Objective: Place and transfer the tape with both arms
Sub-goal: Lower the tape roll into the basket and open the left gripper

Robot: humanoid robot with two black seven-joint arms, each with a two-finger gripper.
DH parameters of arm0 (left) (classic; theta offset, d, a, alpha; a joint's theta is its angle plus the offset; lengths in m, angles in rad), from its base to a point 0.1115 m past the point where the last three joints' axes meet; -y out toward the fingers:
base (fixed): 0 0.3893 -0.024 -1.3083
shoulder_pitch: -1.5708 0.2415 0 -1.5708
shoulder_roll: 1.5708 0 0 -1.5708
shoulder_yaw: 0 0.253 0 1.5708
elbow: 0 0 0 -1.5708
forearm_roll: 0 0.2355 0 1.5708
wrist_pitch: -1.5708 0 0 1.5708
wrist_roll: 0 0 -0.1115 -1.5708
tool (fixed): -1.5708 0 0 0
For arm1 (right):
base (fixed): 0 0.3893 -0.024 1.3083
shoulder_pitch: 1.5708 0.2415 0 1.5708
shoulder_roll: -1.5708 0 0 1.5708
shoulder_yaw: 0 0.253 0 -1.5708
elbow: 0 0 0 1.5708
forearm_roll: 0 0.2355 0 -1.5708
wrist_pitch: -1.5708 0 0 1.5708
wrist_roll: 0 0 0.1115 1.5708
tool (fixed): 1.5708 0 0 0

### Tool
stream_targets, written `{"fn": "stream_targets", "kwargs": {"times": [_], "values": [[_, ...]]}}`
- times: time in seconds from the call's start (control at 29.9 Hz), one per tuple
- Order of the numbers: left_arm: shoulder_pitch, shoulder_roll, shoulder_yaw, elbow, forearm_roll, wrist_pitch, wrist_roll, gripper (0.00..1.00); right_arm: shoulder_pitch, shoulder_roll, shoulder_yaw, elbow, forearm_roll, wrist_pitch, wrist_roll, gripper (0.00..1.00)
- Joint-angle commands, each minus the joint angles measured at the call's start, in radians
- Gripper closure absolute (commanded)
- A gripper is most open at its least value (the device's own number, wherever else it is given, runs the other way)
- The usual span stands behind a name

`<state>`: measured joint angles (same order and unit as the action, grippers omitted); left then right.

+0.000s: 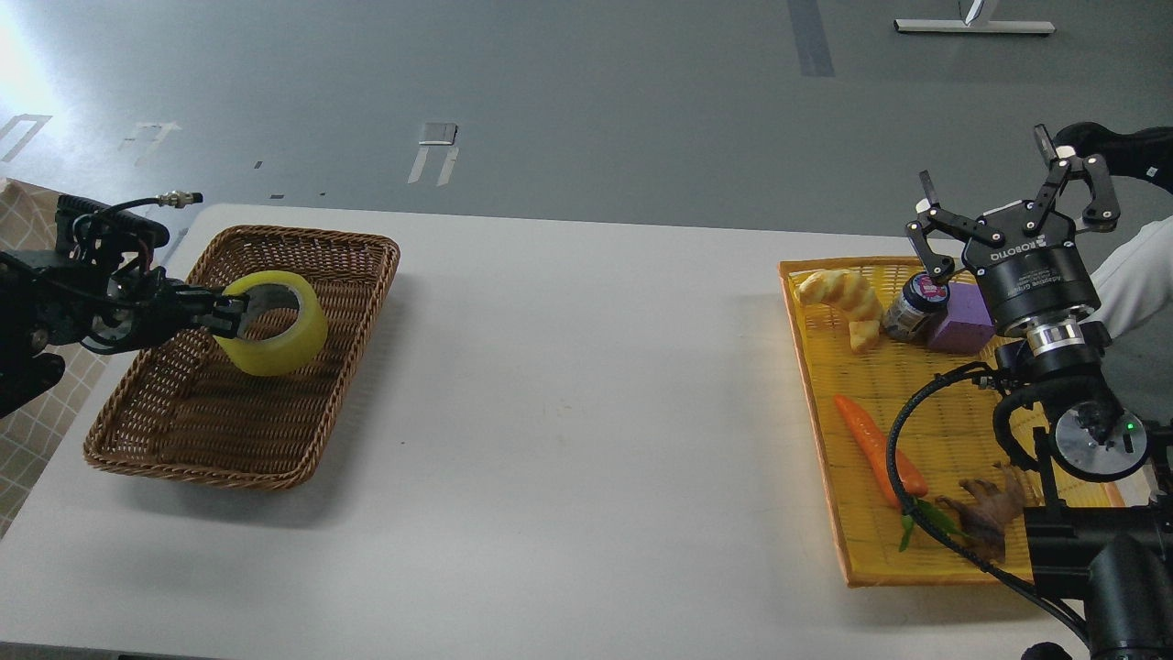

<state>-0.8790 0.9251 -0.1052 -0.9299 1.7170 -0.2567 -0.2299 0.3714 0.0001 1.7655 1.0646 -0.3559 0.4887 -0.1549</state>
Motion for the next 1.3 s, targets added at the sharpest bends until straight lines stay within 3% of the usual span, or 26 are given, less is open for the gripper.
{"fn": "stream_targets", "kwargs": {"times": [0.0, 0.77, 0.84, 0.9, 0.97, 1.14, 1.27], "values": [[0.015, -0.002, -0.001, 0.016, 0.0, 0.008, 0.0, 1.0, 0.0, 0.0, 0.0, 0.0, 0.0, 0.0, 0.0, 0.0], [0.052, -0.015, -0.002, 0.074, -0.008, 0.024, -0.005, 1.0, -0.006, 0.0, 0.0, 0.0, 0.0, 0.0, 0.0, 0.0], [0.051, -0.015, -0.002, 0.074, -0.01, 0.024, -0.005, 0.8, -0.006, 0.0, 0.0, 0.0, 0.0, 0.0, 0.001, 0.0], [0.052, -0.015, -0.002, 0.074, -0.01, 0.024, -0.005, 0.71, -0.006, 0.0, 0.0, 0.0, 0.0, 0.0, 0.0, 0.0], [0.052, -0.014, -0.002, 0.074, -0.02, 0.024, -0.005, 0.49, -0.006, 0.0, 0.0, 0.0, 0.0, 0.0, 0.0, 0.0], [0.052, -0.015, -0.002, 0.072, -0.045, 0.022, -0.006, 0.34, -0.008, 0.0, 0.0, 0.0, 0.0, 0.0, 0.0, 0.0], [0.052, -0.015, -0.002, 0.066, -0.063, 0.014, -0.006, 0.3, -0.008, 0.0, 0.0, 0.0, 0.0, 0.0, 0.0, 0.0]]}}
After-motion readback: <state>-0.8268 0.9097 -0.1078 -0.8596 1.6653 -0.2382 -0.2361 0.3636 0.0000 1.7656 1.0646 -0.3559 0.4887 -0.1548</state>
